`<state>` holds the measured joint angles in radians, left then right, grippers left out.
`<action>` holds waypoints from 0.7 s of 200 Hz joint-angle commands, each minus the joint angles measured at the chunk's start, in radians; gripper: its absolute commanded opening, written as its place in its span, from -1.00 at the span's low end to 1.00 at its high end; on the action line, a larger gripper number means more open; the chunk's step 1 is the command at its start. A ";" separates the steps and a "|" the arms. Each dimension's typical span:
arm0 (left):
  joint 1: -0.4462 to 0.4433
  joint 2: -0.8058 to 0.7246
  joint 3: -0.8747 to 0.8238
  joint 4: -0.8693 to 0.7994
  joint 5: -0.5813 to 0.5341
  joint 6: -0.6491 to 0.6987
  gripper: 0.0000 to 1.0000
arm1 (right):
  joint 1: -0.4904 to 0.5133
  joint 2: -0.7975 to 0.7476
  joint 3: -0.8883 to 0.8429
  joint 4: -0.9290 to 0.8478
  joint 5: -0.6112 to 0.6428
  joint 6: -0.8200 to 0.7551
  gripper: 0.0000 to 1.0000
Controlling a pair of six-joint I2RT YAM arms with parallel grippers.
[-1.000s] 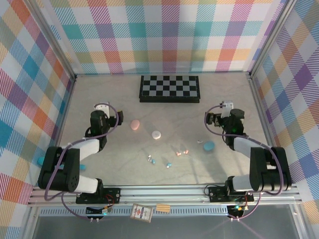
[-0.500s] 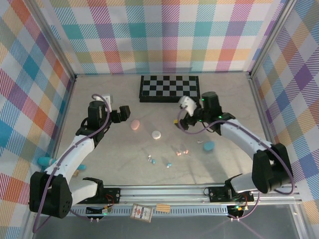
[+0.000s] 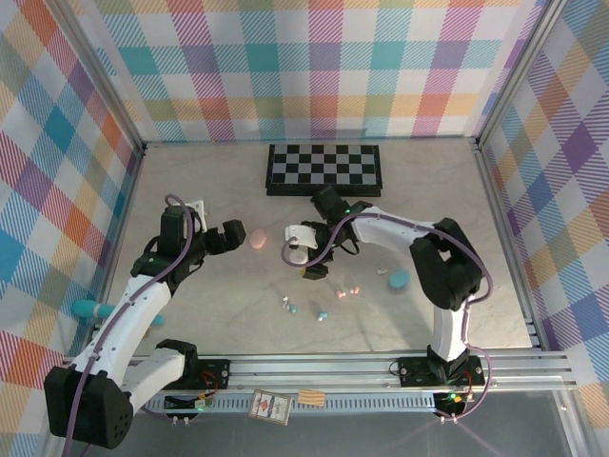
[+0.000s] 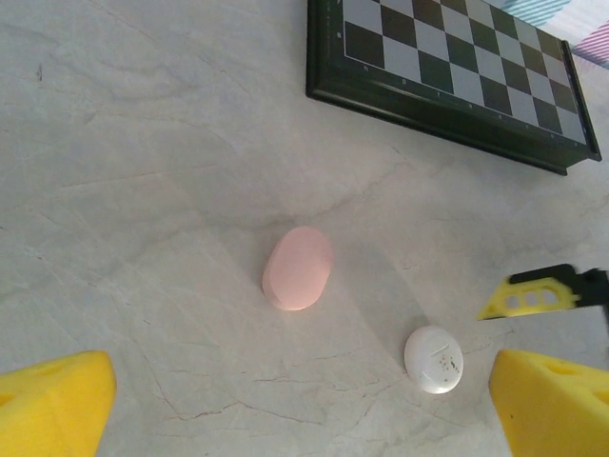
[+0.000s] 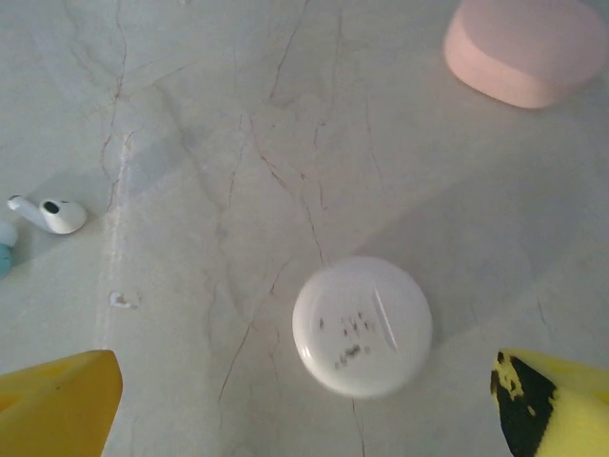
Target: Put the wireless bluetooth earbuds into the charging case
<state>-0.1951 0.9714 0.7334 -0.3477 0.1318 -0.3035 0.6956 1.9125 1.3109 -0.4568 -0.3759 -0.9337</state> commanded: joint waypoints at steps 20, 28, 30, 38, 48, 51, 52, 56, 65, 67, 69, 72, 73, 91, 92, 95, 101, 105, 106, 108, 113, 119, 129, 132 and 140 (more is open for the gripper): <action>-0.006 0.014 -0.010 0.014 0.056 -0.035 0.99 | 0.034 0.089 0.088 -0.058 0.052 -0.103 0.94; -0.006 0.020 -0.007 0.010 0.064 -0.027 0.99 | 0.037 0.100 0.096 -0.053 0.065 -0.103 0.89; -0.006 0.021 -0.007 0.009 0.064 -0.025 0.99 | 0.037 0.102 0.098 -0.052 0.068 -0.101 0.88; -0.006 0.026 -0.006 0.006 0.061 -0.022 0.99 | 0.039 0.112 0.104 -0.049 0.077 -0.104 0.83; -0.006 0.030 -0.006 0.002 0.055 -0.020 0.99 | 0.041 0.121 0.108 -0.043 0.091 -0.103 0.80; -0.006 0.029 -0.006 0.001 0.054 -0.018 0.99 | 0.041 0.124 0.108 -0.041 0.095 -0.103 0.80; -0.006 0.030 -0.005 0.001 0.055 -0.018 0.99 | 0.040 0.124 0.108 -0.040 0.097 -0.103 0.80; -0.006 0.032 -0.006 0.001 0.055 -0.018 0.99 | 0.040 0.127 0.109 -0.039 0.100 -0.106 0.79; -0.006 0.032 -0.007 0.005 0.058 -0.019 0.99 | 0.039 0.133 0.112 -0.036 0.106 -0.111 0.78; -0.007 0.032 -0.007 0.005 0.058 -0.020 0.99 | 0.040 0.135 0.113 -0.036 0.108 -0.111 0.77; -0.006 0.033 -0.007 0.005 0.058 -0.020 0.99 | 0.040 0.137 0.115 -0.036 0.110 -0.111 0.76; -0.006 0.032 -0.007 0.005 0.058 -0.020 0.99 | 0.040 0.139 0.116 -0.038 0.113 -0.114 0.75; -0.006 0.031 -0.007 0.006 0.057 -0.019 0.99 | 0.040 0.140 0.118 -0.039 0.113 -0.114 0.75; -0.006 0.030 -0.008 0.005 0.050 -0.020 0.99 | 0.038 0.153 0.128 -0.049 0.125 -0.126 0.64; -0.006 0.029 -0.008 0.005 0.049 -0.020 0.99 | 0.038 0.153 0.129 -0.049 0.125 -0.128 0.64; -0.006 0.029 -0.008 0.004 0.048 -0.019 0.99 | 0.039 0.154 0.129 -0.051 0.123 -0.128 0.63; -0.006 0.026 -0.008 0.003 0.046 -0.019 0.99 | 0.039 0.158 0.130 -0.049 0.121 -0.129 0.61; -0.006 0.026 -0.009 0.004 0.047 -0.020 0.99 | 0.039 0.160 0.131 -0.049 0.119 -0.128 0.59; -0.006 0.025 -0.009 0.004 0.046 -0.020 0.99 | 0.039 0.160 0.131 -0.050 0.118 -0.128 0.58; -0.006 0.024 -0.009 0.004 0.046 -0.020 0.99 | 0.039 0.161 0.132 -0.052 0.115 -0.130 0.53; -0.007 0.022 -0.011 0.004 0.046 -0.020 0.99 | 0.040 0.164 0.136 -0.055 0.114 -0.128 0.49; -0.006 0.020 -0.012 0.002 0.046 -0.019 0.99 | 0.039 0.166 0.140 -0.060 0.110 -0.129 0.44; -0.006 0.018 -0.014 0.001 0.044 -0.019 0.99 | 0.039 0.169 0.140 -0.062 0.107 -0.128 0.34; -0.007 0.017 -0.013 0.000 0.045 -0.020 0.99 | 0.039 0.169 0.140 -0.062 0.107 -0.127 0.32; -0.006 0.015 -0.011 -0.002 0.043 -0.019 0.99 | 0.039 0.169 0.139 -0.061 0.109 -0.127 0.28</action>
<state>-0.1951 1.0035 0.7296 -0.3431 0.1680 -0.3218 0.7280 2.0586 1.4220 -0.4908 -0.2459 -1.0378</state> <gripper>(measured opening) 0.996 0.667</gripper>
